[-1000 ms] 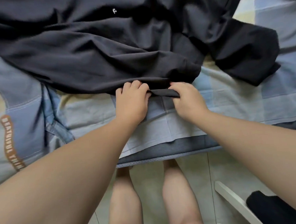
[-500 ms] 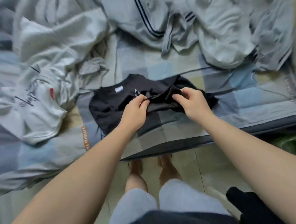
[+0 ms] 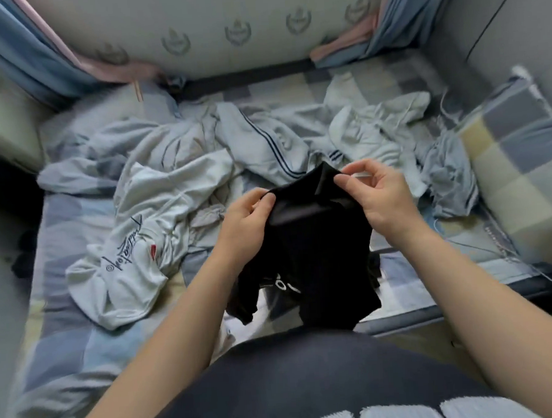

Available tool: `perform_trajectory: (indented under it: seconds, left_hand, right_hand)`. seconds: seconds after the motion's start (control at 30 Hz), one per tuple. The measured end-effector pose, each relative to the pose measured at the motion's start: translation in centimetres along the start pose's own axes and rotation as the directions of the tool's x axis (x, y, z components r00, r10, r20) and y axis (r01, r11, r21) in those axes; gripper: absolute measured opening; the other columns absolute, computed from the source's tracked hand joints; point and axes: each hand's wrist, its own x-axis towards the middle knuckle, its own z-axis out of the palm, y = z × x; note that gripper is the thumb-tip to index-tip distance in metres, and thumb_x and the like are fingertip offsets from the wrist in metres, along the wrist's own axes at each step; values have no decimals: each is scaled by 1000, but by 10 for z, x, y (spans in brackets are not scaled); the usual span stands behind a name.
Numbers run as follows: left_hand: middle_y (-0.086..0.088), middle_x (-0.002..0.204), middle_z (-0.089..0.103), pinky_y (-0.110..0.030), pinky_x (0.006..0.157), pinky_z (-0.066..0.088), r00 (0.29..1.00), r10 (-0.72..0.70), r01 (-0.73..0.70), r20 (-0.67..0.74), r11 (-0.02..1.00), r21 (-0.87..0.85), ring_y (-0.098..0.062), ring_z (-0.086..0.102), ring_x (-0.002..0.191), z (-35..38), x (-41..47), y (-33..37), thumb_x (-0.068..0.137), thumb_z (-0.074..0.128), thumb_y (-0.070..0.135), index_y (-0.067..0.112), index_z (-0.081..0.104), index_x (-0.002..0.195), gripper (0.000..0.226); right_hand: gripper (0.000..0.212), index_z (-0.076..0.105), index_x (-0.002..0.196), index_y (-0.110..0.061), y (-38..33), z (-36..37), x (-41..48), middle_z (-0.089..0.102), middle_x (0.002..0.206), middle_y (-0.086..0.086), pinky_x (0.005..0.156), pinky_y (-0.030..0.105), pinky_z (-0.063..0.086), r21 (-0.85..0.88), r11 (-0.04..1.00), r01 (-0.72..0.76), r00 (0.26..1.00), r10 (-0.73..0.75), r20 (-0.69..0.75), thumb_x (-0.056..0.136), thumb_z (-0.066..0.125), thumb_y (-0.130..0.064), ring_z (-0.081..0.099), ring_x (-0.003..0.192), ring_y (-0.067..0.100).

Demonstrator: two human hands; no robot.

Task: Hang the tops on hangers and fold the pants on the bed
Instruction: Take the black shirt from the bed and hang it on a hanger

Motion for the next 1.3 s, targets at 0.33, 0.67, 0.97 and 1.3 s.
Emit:
perform_trajectory:
  seconds: [0.33, 0.67, 0.97, 1.3]
  left_hand:
    - [-9, 91, 63, -32, 76, 48, 962, -54, 112, 267, 972, -206, -23, 60, 84, 27, 4, 66, 105, 52, 18, 1, 67, 111, 24]
    - [-17, 108, 74, -42, 89, 57, 987, -86, 136, 138, 903, -408, -28, 71, 99, 41, 32, 101, 106, 49, 24, 11, 70, 105, 25]
    - [-5, 106, 77, -27, 75, 59, 999, 3, 21, 51, 881, -472, -20, 74, 100, 17, 54, 101, 102, 53, 28, 28, 79, 95, 27]
    - [19, 78, 72, -16, 67, 51, 981, 130, -136, -144, 990, -32, 4, 64, 74, -15, 96, 75, 103, 52, 19, 30, 70, 90, 25]
  right_hand:
    - [9, 67, 88, -15, -51, -33, 29, 69, 65, -3, 48, 19, 49, 163, 987, 8, 999, -2, -35, 97, 65, -13, 62, 53, 7]
    - [45, 61, 125, -31, -2, -35, -2, 73, 111, -16, 82, 15, 51, 143, 980, -136, 934, 79, 348, 83, 75, -36, 67, 106, 2]
    - [24, 74, 105, -24, 24, -14, -6, 77, 103, -6, 93, 25, 51, -34, 995, -96, 971, 101, 215, 101, 56, -8, 67, 101, 6]
    - [26, 77, 101, -9, -59, -56, -9, 76, 100, 14, 82, 26, 56, 52, 996, 69, 987, -76, 139, 104, 52, -15, 73, 95, 25]
